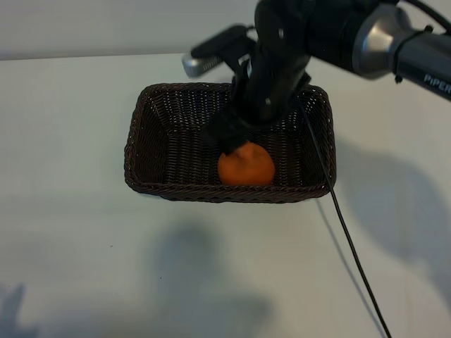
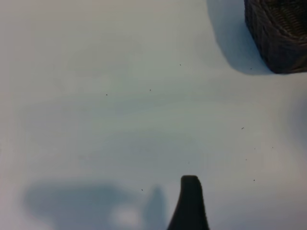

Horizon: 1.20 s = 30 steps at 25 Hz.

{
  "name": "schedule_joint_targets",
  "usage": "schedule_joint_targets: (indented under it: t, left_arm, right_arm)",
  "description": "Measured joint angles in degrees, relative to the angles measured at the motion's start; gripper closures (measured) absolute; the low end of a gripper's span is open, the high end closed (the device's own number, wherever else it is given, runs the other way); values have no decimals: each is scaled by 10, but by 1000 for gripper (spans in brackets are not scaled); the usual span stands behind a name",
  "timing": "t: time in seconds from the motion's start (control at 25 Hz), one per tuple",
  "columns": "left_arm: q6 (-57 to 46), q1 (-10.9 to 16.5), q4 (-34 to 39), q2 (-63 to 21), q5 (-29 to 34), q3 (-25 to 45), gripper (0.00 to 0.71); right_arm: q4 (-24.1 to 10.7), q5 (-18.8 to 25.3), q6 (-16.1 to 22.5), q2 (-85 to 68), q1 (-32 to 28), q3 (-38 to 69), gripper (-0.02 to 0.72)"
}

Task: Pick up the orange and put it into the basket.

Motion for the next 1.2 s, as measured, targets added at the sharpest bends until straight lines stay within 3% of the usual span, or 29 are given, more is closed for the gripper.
schedule_joint_targets:
  t: [0.28, 0.6, 0.92, 1.2]
  left_arm:
    - [0, 0, 0, 0, 0, 0, 117]
    - [0, 0, 0, 0, 0, 0, 117]
    - [0, 0, 0, 0, 0, 0, 117]
    - [0, 0, 0, 0, 0, 0, 117]
  right_arm:
    - [-29, 75, 19, 0, -37, -90, 76]
    - [-88, 112, 21, 0, -170, -94, 99]
    - [-86, 110, 23, 0, -344, -94, 102]
    - [-67, 117, 23, 0, -420, -94, 102]
